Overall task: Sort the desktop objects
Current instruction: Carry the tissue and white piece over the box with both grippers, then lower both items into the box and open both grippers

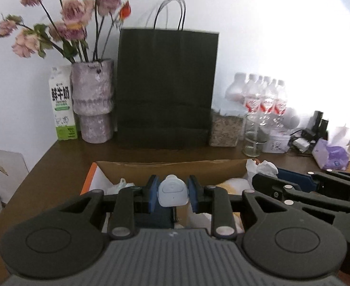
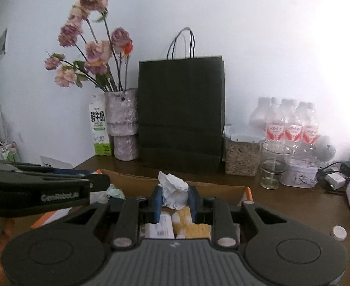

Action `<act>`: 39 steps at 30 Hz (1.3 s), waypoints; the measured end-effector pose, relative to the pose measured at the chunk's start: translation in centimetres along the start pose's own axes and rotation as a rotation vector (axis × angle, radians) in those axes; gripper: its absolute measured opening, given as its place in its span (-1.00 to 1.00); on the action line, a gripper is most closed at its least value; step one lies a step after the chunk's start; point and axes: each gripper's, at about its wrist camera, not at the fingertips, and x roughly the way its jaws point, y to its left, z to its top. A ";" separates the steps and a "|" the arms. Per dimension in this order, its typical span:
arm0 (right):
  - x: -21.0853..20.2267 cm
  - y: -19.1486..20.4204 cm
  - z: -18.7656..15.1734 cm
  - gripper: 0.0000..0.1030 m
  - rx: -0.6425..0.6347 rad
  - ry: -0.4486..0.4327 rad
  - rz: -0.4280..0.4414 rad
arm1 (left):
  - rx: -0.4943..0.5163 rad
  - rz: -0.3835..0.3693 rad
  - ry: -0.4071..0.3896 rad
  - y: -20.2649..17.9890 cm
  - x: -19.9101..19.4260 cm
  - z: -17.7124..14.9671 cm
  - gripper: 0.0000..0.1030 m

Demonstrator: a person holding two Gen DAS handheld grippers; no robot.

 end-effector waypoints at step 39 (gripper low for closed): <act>13.5 -2.0 2.3 0.66 0.012 0.442 0.001 | 0.058 0.164 0.357 3.2 11.6 2.0 0.78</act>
